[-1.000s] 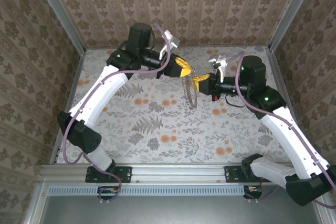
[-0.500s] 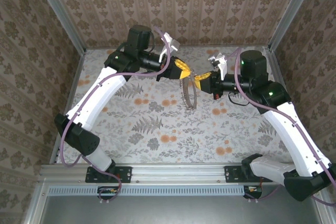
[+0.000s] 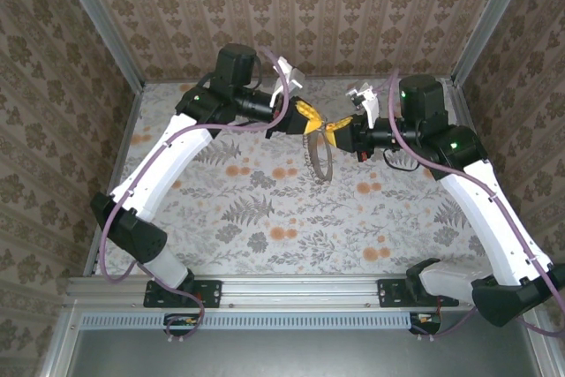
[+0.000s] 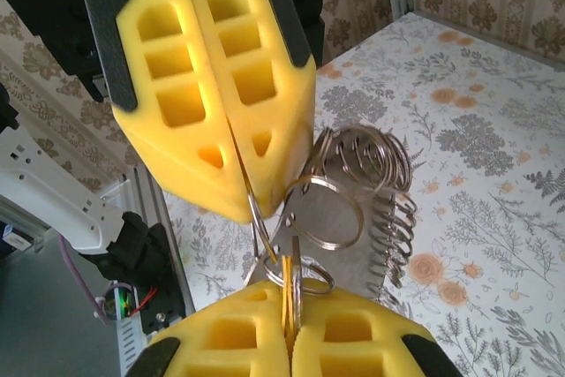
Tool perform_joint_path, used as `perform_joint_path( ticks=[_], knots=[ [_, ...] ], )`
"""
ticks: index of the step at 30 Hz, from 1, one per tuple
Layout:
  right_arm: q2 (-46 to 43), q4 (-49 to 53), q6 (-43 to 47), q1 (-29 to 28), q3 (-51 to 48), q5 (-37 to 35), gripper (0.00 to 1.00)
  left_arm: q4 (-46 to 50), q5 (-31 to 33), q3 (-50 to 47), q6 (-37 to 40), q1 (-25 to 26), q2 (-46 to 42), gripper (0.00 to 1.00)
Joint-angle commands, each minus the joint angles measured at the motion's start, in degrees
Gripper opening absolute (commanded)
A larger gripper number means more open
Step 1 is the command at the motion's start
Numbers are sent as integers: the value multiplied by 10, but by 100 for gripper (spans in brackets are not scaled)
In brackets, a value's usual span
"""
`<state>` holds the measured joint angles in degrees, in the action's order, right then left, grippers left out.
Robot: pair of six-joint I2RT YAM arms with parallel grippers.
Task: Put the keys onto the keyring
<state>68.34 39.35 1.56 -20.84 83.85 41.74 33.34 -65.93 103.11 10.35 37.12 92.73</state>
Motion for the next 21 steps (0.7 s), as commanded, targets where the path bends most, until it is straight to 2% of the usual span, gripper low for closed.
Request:
perform_joint_path(
  ticks=[1, 8, 21],
  knots=[
    [2, 22, 17, 0, 27, -1, 0, 23, 11, 12, 30, 5, -16, 0],
    [1, 42, 32, 0, 41, -10, 0, 34, 25, 15, 39, 7, -12, 0],
    [36, 55, 37, -7, 68, 16, 0, 39, 33, 19, 43, 11, -10, 0]
  ],
)
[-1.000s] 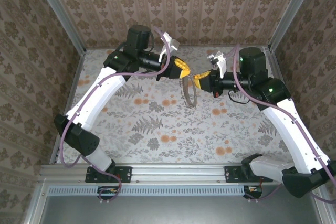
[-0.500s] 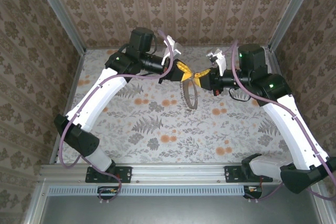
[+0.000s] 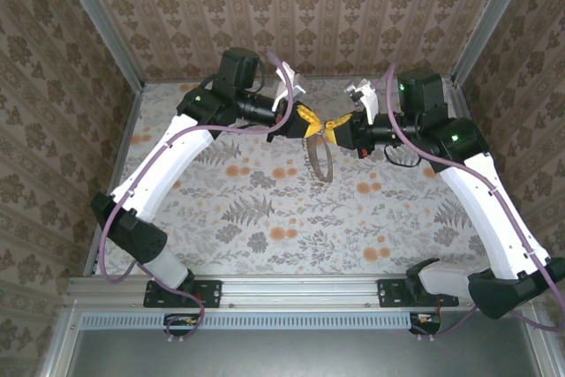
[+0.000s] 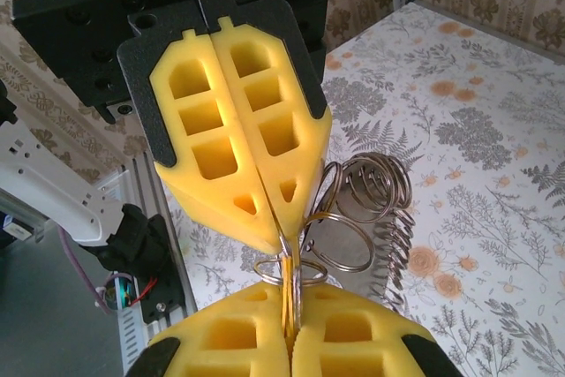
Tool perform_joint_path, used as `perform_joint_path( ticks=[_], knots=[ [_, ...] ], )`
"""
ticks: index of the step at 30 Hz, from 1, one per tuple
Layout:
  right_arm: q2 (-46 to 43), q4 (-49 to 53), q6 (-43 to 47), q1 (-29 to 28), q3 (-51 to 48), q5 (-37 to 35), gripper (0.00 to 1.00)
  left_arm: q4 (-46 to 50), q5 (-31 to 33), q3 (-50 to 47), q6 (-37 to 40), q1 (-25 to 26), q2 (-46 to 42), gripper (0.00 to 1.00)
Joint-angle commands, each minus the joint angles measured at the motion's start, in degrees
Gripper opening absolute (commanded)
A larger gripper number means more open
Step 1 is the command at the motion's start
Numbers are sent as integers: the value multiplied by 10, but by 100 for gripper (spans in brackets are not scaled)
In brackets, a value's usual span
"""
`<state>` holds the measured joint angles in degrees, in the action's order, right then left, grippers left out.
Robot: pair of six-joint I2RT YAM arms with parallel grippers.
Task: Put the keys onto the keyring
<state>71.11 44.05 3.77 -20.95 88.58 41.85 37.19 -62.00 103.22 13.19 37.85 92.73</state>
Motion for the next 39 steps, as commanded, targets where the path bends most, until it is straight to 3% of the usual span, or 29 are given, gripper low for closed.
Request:
perform_joint_path(
  ticks=[1, 14, 18, 21, 29, 39],
  knots=[
    [9, 9, 17, -7, 19, 12, 0, -1, -5, 18, 15, 3, -10, 0],
    [45, 36, 20, -6, 56, -20, 0, -5, 12, -2, 14, 0, -17, 1],
    [78, 67, 20, -6, 93, -26, 0, -61, 15, -54, -22, -15, -39, 31],
    [105, 78, 22, -6, 108, -30, 0, -87, 18, -89, -38, -29, -57, 42],
    [173, 67, 10, -3, 127, -38, 0, -179, 38, -186, -109, -80, -121, 54],
    [338, -25, -62, 0, 183, -1, 0, -281, 173, -302, -237, -163, -217, 59]
  ],
)
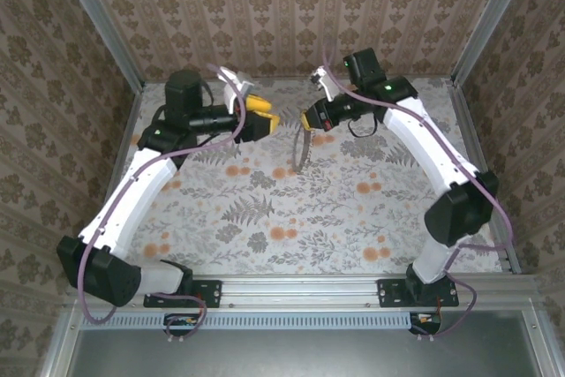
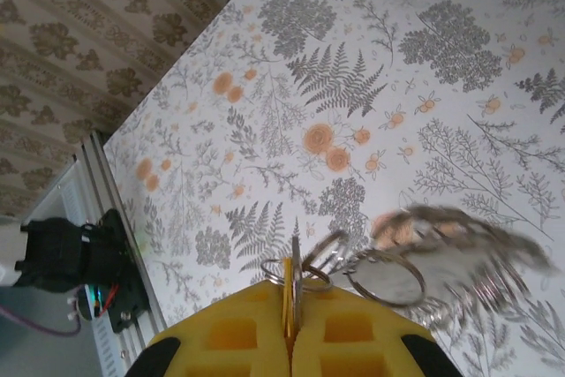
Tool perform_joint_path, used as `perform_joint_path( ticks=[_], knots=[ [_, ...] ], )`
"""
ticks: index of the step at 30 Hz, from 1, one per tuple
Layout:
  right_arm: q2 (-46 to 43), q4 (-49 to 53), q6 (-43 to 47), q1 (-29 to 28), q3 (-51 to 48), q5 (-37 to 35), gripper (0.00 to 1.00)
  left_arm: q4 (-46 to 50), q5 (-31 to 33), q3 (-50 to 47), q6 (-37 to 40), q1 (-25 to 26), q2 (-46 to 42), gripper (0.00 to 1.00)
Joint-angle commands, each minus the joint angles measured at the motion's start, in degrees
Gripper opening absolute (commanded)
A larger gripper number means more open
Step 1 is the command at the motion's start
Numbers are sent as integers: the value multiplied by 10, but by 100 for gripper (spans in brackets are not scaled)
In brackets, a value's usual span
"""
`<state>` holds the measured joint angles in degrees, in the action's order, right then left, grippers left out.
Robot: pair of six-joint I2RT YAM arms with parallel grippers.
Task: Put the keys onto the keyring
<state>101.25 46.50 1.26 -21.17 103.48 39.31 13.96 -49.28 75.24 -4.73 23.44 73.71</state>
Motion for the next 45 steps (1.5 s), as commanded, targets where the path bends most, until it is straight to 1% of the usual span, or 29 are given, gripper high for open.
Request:
perform_joint_path(
  ticks=[1, 6, 10, 12, 18, 24, 29, 34, 35, 36, 38, 40, 41, 42, 43, 45],
  knots=[
    [52, -62, -49, 1, 39, 31, 0, -53, 48, -30, -64, -25, -33, 59],
    [141, -114, -96, 0, 75, 56, 0, -52, 72, -51, -81, -33, -61, 59],
    [177, -137, -112, -2, 66, 69, 0, -51, 82, -63, -90, -36, -71, 60],
    [178, -154, -122, -6, 33, 75, 0, -50, 85, -66, -94, -36, -73, 60],
    [145, -267, -172, -20, -114, 76, 0, -76, 88, -86, -121, -35, -78, 60],
    [110, -333, -199, -40, -243, 64, 0, -102, 94, -108, -150, -34, -80, 61],
    [96, -361, -222, -54, -310, 55, 0, -114, 103, -121, -162, -30, -80, 61],
    [79, -391, -238, -82, -371, 49, 0, -127, 108, -134, -173, -26, -80, 61],
    [71, -399, -242, -88, -388, 46, 2, -130, 108, -135, -175, -26, -80, 61],
    [60, -407, -248, -92, -402, 46, 7, -131, 108, -137, -176, -25, -80, 61],
    [22, -424, -260, -100, -437, 52, 27, -133, 108, -139, -179, -26, -82, 63],
    [-34, -431, -269, -100, -467, 49, 44, -138, 109, -143, -184, -26, -84, 67],
    [-69, -419, -264, -100, -476, 41, 54, -140, 110, -144, -186, -25, -86, 72],
    [-102, -393, -253, -99, -480, 26, 68, -139, 112, -145, -188, -25, -89, 77],
    [-131, -372, -245, -95, -481, 16, 78, -136, 115, -144, -189, -23, -91, 84],
    [-191, -337, -237, -79, -480, 4, 90, -130, 120, -147, -188, -22, -100, 100]
  ],
)
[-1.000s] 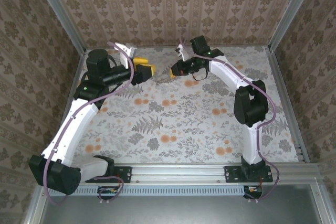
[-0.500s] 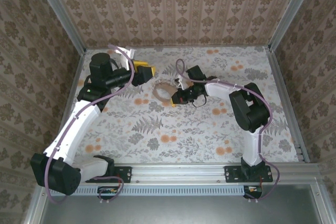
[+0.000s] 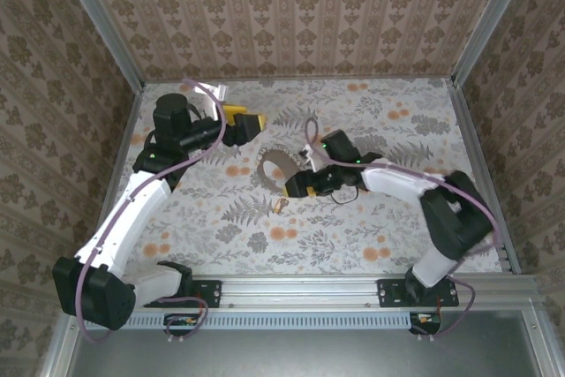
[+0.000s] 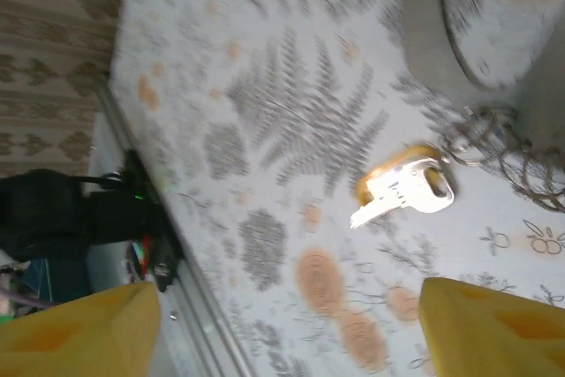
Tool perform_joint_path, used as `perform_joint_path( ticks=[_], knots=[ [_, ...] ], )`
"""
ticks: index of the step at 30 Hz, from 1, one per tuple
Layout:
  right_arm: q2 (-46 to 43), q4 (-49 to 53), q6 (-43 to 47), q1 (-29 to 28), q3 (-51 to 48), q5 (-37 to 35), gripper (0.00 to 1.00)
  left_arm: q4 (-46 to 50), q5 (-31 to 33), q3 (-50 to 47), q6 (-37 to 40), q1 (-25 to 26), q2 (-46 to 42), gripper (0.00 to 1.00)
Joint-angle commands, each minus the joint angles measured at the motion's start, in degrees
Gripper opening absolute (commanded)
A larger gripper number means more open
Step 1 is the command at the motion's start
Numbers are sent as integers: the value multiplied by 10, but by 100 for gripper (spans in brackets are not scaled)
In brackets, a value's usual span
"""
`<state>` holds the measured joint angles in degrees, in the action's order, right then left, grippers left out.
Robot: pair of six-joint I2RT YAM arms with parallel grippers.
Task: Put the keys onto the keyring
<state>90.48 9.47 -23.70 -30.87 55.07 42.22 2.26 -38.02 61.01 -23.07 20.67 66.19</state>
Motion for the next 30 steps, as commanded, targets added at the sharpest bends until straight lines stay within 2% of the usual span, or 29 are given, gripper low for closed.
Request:
perform_joint_path(
  ticks=[1, 4, 6, 9, 10, 12, 14, 16, 19, 23, 27, 30],
  knots=[
    [-103, 46, 14, 29, 6, -34, 95, -11, 29, -7, -3, 6, -31, 100],
    [-183, 85, 23, 70, 17, -94, 100, 6, 96, -24, 5, 6, -59, 100],
    [-228, 103, 32, 99, 20, -184, 100, -7, 184, -61, 13, 6, -96, 100],
    [-268, 92, 28, 150, 16, -299, 100, -85, 343, -152, 49, 6, -166, 100],
    [-277, 83, 28, 160, 10, -351, 100, -106, 386, -181, 73, 6, -185, 100],
    [-286, 46, 41, 170, -15, -503, 100, -129, 496, -225, 123, 0, -213, 100],
    [-282, -3, 64, 183, -44, -595, 100, -99, 535, -238, 166, -16, -218, 100],
    [-261, -40, 86, 200, -69, -648, 100, -107, 551, -266, 201, -33, -213, 100],
    [-236, -96, 104, 225, -116, -677, 100, -144, 570, -322, 230, -68, -191, 100],
    [-189, -186, 130, 244, -174, -719, 100, -256, 585, -395, 262, -108, -107, 100],
    [-146, -340, 170, 254, -243, -700, 100, -412, 557, -449, 230, -150, -16, 100],
    [-114, -491, 180, 268, -301, -653, 100, -509, 513, -463, 229, -180, 57, 100]
  ],
)
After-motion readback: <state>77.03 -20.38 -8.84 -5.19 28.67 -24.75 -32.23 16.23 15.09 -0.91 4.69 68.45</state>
